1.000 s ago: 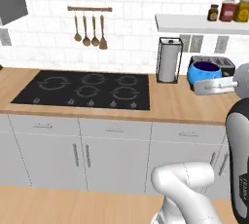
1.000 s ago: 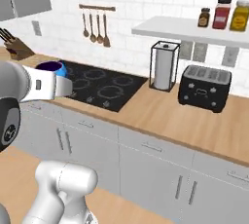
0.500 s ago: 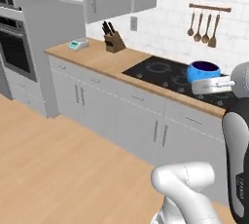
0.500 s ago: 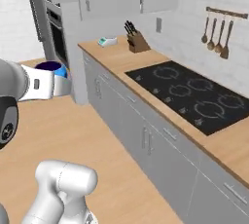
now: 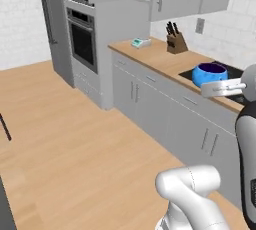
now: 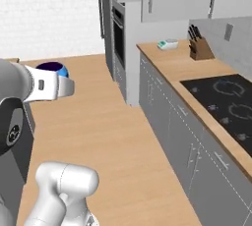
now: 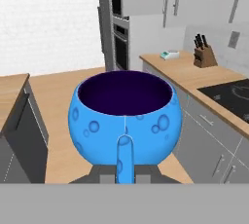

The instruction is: Gather all objects into one cabinet and sort the glasses and bowls to opposite sides.

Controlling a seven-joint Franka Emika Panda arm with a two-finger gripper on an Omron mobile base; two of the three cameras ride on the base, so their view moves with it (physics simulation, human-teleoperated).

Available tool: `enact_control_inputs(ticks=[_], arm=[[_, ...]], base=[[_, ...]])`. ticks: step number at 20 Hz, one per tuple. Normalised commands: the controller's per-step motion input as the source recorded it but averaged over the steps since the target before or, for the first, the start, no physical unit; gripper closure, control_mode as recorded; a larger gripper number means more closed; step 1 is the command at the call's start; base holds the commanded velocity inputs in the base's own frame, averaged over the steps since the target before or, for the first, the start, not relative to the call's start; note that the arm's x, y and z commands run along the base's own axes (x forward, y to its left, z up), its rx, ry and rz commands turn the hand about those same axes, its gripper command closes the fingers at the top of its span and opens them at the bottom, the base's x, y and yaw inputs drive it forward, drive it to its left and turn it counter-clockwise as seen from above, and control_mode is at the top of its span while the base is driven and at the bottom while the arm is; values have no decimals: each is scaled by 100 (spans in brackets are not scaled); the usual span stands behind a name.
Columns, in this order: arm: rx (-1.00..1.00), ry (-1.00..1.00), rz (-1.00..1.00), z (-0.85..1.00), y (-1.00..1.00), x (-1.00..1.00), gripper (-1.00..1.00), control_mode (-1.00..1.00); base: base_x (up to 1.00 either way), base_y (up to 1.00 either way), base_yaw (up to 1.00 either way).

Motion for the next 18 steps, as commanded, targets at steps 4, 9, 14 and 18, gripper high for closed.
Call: enact_control_inputs(ticks=[4, 9, 14, 18], arm=[[0, 0, 0, 0, 0, 0, 100, 100], [0, 0, 0, 0, 0, 0, 100, 100], [0, 0, 0, 0, 0, 0, 100, 100], [0, 0, 0, 0, 0, 0, 100, 100]], base=[[83, 2, 0], [98, 10, 0], [100, 12, 0], [100, 15, 0]])
